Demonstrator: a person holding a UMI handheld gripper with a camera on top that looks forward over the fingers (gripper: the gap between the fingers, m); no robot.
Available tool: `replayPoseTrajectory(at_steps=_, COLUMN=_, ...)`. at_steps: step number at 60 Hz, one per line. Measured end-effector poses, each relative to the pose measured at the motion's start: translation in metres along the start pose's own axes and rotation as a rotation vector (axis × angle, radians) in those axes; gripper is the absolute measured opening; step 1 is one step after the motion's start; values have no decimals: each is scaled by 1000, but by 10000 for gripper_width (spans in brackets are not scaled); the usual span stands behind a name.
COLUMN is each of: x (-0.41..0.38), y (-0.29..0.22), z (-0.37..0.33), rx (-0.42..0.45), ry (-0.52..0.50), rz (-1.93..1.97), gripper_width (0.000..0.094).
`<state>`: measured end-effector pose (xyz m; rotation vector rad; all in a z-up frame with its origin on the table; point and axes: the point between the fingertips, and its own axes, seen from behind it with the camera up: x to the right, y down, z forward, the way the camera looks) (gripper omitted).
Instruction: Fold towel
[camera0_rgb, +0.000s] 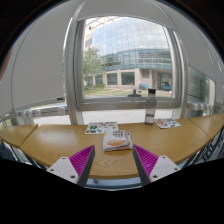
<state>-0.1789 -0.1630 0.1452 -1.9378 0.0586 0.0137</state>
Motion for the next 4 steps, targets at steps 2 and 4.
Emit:
replayPoseTrajectory(at_steps=2, x=-1, y=1, z=0, rx=-1, ry=-1, rz=-3, gripper_width=758)
replayPoseTrajectory(at_steps=4, x=-2, y=2, z=0, rx=-5, ry=-4, rz=-3, gripper_width=755)
